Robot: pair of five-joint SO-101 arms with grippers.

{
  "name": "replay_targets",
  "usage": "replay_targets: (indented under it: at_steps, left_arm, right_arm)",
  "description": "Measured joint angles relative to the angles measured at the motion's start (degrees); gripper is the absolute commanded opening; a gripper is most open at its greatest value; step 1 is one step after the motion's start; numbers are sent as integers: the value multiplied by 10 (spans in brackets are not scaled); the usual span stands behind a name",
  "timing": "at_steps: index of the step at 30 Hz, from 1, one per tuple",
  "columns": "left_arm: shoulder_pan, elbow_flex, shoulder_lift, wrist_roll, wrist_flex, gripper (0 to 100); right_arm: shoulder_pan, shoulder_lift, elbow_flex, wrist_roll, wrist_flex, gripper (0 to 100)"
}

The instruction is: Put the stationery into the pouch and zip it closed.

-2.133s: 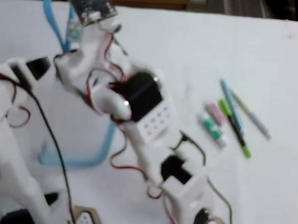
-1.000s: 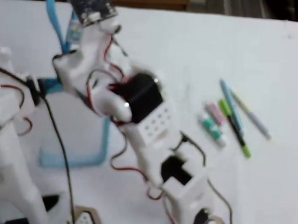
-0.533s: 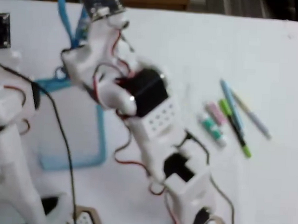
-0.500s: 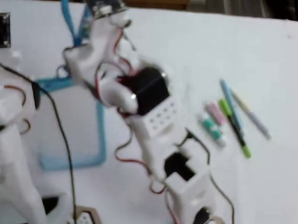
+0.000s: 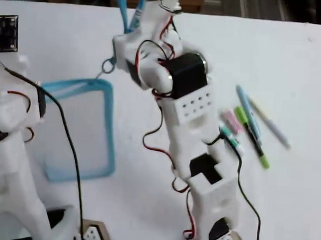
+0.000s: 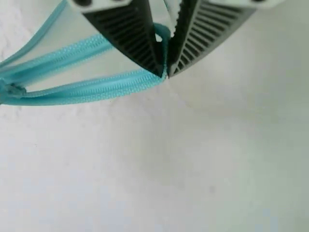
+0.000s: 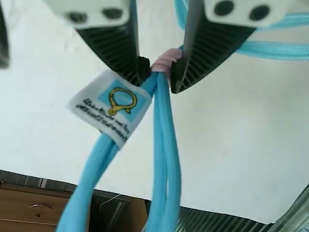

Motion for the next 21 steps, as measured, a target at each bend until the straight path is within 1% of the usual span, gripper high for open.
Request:
replay_targets:
  at_steps: [8, 18, 21]
  left_arm:
    - [-1, 0, 0, -25, 0, 23]
    - [-1, 0, 0, -25, 0, 23]
    - [-3, 0, 0, -25, 0, 23]
  right_arm:
    - [23, 0, 0, 27, 23, 16]
    - [25, 0, 0, 49, 25, 16]
    - [36, -2, 20, 63, 25, 16]
